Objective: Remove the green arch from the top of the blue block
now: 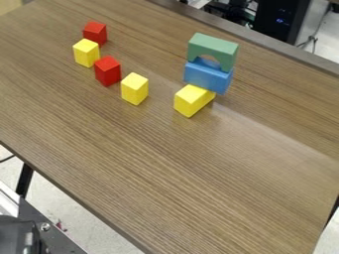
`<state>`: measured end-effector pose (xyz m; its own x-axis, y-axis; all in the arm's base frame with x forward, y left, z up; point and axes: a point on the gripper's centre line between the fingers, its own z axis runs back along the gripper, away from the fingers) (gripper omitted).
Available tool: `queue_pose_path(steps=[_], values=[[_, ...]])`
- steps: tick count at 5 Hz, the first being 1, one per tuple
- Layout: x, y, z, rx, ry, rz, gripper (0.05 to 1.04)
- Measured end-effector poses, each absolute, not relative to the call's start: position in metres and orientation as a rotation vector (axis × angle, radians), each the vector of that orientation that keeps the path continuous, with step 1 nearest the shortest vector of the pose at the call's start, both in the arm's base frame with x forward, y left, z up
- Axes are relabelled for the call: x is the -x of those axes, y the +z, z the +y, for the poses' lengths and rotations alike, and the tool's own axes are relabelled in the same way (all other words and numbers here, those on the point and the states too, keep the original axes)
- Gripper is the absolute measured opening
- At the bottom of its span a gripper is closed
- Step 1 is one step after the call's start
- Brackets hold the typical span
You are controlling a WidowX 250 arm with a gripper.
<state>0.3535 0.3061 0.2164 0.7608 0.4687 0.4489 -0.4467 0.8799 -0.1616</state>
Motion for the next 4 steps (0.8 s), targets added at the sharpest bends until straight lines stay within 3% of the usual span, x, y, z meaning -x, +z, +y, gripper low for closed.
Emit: queue_pose_path(steps=[1, 2, 4], values=[[-0.356, 0.193, 0.307, 0.077, 0.511, -0.454, 0.999], [-0.358, 0.194, 0.288, 0.135, 0.612, -0.411, 0.999], [-0.367, 0.237, 0.213, 0.231, 0.722, -0.412, 1.0]])
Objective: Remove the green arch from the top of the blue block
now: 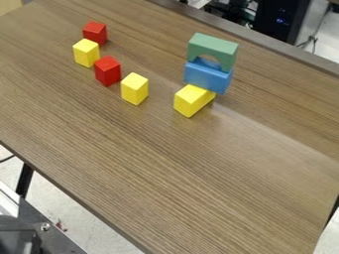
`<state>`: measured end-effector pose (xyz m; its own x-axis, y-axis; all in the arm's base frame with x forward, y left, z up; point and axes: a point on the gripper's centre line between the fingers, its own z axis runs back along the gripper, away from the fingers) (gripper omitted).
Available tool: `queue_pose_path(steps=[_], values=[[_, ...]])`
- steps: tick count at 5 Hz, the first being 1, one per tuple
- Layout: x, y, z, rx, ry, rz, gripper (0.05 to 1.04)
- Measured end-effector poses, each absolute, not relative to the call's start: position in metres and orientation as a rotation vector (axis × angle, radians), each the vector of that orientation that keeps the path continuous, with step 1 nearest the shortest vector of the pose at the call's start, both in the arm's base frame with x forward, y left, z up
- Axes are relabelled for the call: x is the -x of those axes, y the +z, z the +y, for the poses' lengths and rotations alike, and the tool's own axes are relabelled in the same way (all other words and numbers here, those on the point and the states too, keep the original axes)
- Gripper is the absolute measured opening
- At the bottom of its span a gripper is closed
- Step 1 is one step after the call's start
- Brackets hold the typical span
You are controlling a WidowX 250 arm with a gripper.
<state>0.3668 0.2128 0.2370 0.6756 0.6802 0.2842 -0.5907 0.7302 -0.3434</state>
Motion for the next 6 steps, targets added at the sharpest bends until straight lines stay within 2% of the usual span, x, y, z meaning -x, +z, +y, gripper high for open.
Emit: queue_pose_path(steps=[1, 3, 4, 6], values=[[-0.364, 0.239, 0.186, 0.21, 0.817, -0.365, 1.0], [-0.348, 0.216, 0.134, 0.09, 1.063, -0.231, 1.0], [-0.345, 0.211, 0.105, 0.056, 1.12, -0.213, 1.0], [-0.348, 0.2, 0.063, 0.057, 1.258, -0.275, 1.0]])
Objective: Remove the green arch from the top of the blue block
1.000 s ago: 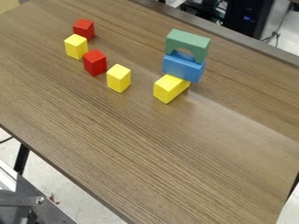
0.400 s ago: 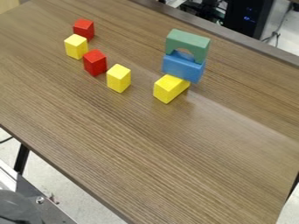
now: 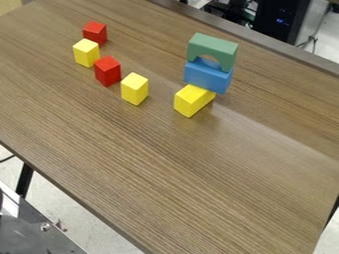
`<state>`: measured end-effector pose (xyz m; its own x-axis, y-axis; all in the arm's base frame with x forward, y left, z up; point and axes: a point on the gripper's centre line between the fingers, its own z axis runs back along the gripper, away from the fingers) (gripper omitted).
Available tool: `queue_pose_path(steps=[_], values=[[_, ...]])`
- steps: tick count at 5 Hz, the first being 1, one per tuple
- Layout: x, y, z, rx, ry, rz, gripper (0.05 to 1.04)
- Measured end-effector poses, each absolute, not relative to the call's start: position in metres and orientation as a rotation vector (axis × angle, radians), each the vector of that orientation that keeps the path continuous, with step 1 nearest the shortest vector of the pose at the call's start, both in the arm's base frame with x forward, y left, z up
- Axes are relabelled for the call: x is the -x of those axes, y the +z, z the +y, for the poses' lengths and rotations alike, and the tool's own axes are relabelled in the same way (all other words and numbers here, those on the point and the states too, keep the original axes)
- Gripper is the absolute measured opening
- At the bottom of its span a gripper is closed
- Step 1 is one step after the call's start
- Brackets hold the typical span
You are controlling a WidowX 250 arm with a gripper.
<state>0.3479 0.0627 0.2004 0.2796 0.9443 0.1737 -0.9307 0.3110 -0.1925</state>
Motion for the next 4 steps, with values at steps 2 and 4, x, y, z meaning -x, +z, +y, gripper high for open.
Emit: queue_pose_path(steps=[2, 4], values=[[-0.352, 0.192, 0.046, 0.066, 1.327, -0.286, 1.0], [-0.352, 0.169, 0.027, -0.012, 1.398, -0.134, 0.999]])
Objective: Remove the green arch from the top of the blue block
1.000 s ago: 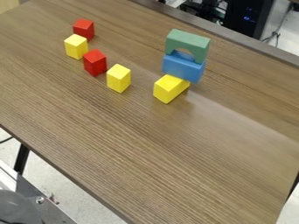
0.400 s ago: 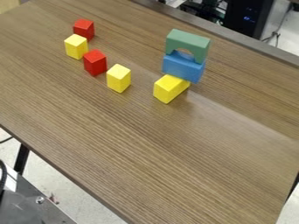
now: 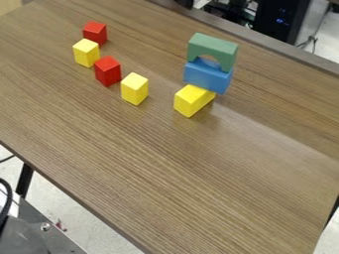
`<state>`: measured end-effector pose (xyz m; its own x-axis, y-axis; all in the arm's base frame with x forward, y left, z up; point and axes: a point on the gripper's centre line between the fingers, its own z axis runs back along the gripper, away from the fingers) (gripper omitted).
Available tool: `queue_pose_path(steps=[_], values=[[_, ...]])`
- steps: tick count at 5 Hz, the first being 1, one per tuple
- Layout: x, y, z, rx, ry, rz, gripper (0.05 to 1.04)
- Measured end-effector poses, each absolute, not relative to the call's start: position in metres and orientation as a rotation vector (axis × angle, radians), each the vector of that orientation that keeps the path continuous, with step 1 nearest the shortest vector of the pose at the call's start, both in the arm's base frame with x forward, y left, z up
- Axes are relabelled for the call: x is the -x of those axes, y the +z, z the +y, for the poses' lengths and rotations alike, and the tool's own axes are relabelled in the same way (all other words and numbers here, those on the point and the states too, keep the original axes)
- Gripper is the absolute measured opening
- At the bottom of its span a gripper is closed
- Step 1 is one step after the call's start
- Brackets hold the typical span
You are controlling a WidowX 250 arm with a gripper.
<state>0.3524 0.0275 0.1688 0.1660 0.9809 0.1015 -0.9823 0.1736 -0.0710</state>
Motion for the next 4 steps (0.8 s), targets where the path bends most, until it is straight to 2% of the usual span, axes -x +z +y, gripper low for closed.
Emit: queue_pose_path(steps=[4], values=[[-0.37, 0.132, 0.007, -0.079, 1.472, -0.047, 1.0]])
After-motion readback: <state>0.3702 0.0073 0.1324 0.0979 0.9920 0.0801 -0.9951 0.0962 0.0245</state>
